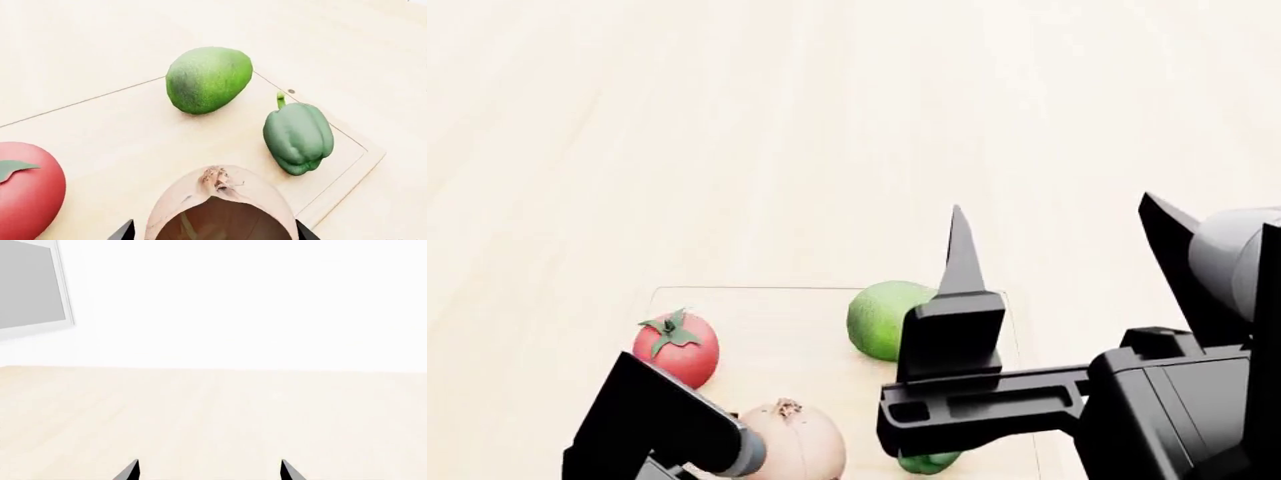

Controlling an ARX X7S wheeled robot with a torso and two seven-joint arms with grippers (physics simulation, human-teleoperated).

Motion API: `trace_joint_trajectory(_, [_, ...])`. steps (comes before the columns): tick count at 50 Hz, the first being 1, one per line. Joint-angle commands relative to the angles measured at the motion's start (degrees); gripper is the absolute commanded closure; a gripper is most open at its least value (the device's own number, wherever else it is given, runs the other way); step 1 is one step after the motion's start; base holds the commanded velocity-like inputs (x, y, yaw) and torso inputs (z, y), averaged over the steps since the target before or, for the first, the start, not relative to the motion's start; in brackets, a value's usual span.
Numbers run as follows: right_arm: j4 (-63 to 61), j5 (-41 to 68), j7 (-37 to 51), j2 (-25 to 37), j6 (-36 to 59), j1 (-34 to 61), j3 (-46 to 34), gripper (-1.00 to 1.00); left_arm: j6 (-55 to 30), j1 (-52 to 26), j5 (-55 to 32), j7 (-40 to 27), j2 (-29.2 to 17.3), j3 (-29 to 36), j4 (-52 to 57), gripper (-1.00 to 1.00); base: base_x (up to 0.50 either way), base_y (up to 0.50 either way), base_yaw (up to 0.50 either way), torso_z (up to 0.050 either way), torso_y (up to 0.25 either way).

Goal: Place the avocado, onion, tomato and bell pepper on the cutting board.

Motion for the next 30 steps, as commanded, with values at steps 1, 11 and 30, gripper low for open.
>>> trace_joint_trajectory(1, [0.1, -1.5, -0.9, -0.8, -0.6, 0.8, 1.1, -1.0, 2.3, -0.3, -0.8, 2.4, 1.3, -1.5, -0.8, -1.0, 0.0, 0.0, 0.0, 0.0, 0.0])
trace_joint_trajectory(11, [0.2, -1.3, -0.5, -0.9, -0.8, 1.6, 0.4, -1.0, 2.4, -2.1, -0.2, 1.4, -0.6, -2.5, 3.3, -1.0, 0.0, 0.0, 0.0, 0.0, 0.0])
trace_joint_trajectory(30, [1.3, -2.5, -1.1, -1.5, -0.5, 4.9, -0.4, -1.0, 1.1, -27.5, -6.6, -7.8, -23.9, -15.8, 31.1, -1.0, 0.0, 0.0, 0.0, 0.0, 0.0])
